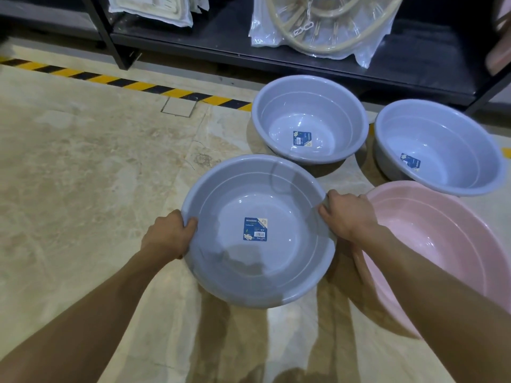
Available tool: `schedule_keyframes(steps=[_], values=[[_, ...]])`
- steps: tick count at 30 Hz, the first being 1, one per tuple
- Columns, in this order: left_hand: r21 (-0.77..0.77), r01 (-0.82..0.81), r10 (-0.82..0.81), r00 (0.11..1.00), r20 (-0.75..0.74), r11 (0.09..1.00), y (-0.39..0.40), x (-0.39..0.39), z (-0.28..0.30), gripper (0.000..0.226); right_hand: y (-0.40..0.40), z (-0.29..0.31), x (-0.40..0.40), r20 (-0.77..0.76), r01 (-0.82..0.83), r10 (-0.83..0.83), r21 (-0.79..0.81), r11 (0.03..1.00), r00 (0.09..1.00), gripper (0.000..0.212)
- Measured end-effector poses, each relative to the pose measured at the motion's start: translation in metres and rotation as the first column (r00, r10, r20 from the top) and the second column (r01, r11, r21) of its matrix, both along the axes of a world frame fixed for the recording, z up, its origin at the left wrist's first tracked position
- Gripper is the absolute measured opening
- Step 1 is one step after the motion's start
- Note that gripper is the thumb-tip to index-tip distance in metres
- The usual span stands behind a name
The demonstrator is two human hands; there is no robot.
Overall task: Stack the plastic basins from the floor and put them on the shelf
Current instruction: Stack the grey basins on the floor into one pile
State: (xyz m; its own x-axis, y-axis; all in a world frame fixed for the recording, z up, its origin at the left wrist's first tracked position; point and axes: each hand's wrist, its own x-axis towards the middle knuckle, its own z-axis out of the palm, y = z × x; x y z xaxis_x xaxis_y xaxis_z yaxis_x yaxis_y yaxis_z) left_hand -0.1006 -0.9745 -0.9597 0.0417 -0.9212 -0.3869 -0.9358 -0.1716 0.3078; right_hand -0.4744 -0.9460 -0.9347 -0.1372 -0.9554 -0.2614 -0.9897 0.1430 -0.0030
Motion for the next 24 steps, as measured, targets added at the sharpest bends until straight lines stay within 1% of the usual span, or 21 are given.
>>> schedule_keyframes(steps=[2, 4, 10, 14, 17, 21, 24], values=[[-0.009, -0.093, 0.092, 0.994, -0.053, 0.996, 0.009, 0.004, -0.007, 0.044, 0.001, -0.002, 0.007, 0.075, 0.037, -0.039, 0.026, 0.999, 0.996, 0.035], [-0.019, -0.151, 0.148, 0.984, -0.095, 0.988, 0.013, 0.006, -0.012, 0.043, 0.001, -0.002, 0.012, 0.124, 0.065, -0.069, 0.036, 0.997, 0.990, 0.035], [-0.044, -0.195, 0.185, 0.966, -0.178, 0.980, 0.014, 0.012, -0.005, 0.040, 0.003, 0.001, 0.020, 0.170, 0.077, -0.081, 0.032, 0.997, 0.982, 0.035], [-0.134, -0.169, 0.143, 0.973, -0.181, 0.976, 0.007, 0.027, 0.016, 0.041, -0.005, 0.014, 0.025, 0.194, 0.058, -0.045, -0.062, 0.996, 0.980, 0.030], [-0.196, -0.148, 0.118, 0.980, -0.159, 0.969, -0.014, 0.033, 0.042, 0.040, -0.021, 0.032, 0.027, 0.220, 0.067, -0.042, -0.105, 0.992, 0.975, 0.032], [-0.274, -0.147, 0.098, 0.978, -0.185, 0.950, -0.058, 0.020, 0.079, 0.038, -0.056, 0.060, 0.014, 0.229, 0.101, -0.053, -0.202, 0.974, 0.972, 0.033], [-0.323, -0.107, 0.044, 0.980, -0.195, 0.940, -0.090, 0.001, 0.104, 0.035, -0.080, 0.080, -0.005, 0.219, 0.124, -0.067, -0.255, 0.959, 0.973, 0.030]])
